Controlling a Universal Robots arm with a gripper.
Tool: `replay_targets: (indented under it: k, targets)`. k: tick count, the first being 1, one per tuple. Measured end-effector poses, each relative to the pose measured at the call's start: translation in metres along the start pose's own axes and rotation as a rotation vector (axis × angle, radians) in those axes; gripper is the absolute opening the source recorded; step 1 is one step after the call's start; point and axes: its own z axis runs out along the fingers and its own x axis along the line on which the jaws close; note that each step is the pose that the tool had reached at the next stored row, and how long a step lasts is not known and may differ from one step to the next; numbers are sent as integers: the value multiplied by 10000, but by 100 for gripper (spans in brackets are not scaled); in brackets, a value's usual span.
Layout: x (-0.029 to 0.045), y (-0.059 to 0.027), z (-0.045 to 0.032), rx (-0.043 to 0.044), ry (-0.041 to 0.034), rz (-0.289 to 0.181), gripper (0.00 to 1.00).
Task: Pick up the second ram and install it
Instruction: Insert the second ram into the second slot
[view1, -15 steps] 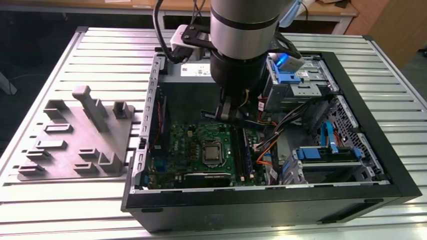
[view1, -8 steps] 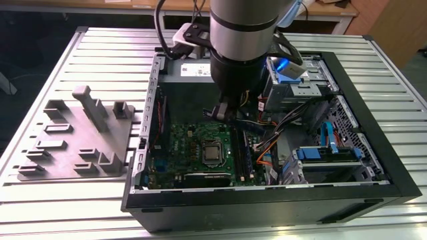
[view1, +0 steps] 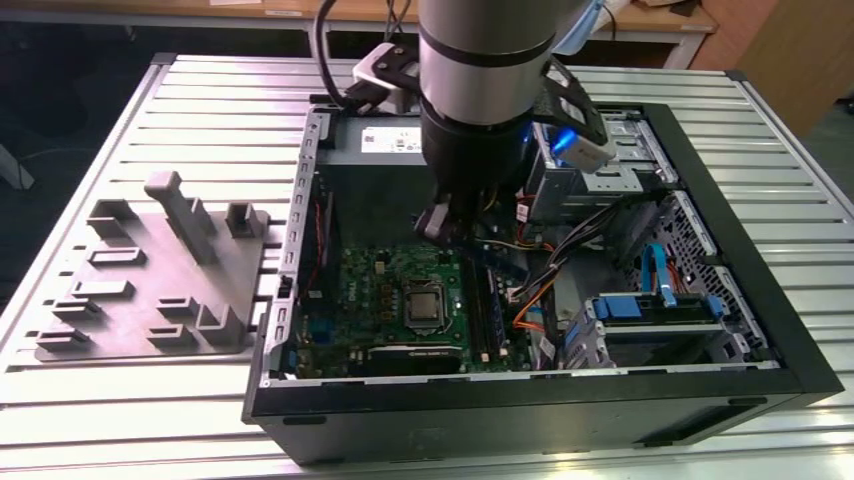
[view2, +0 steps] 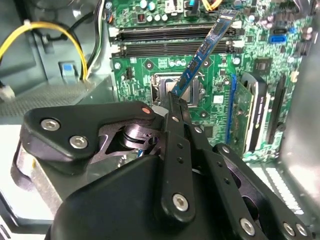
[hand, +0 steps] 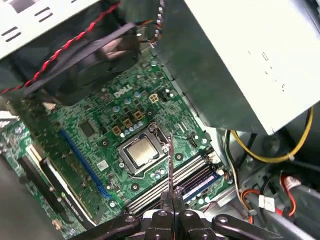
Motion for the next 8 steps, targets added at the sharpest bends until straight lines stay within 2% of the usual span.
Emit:
replay_targets:
  k: [8]
  targets:
    - [2, 0, 24, 140, 7, 1432, 8]
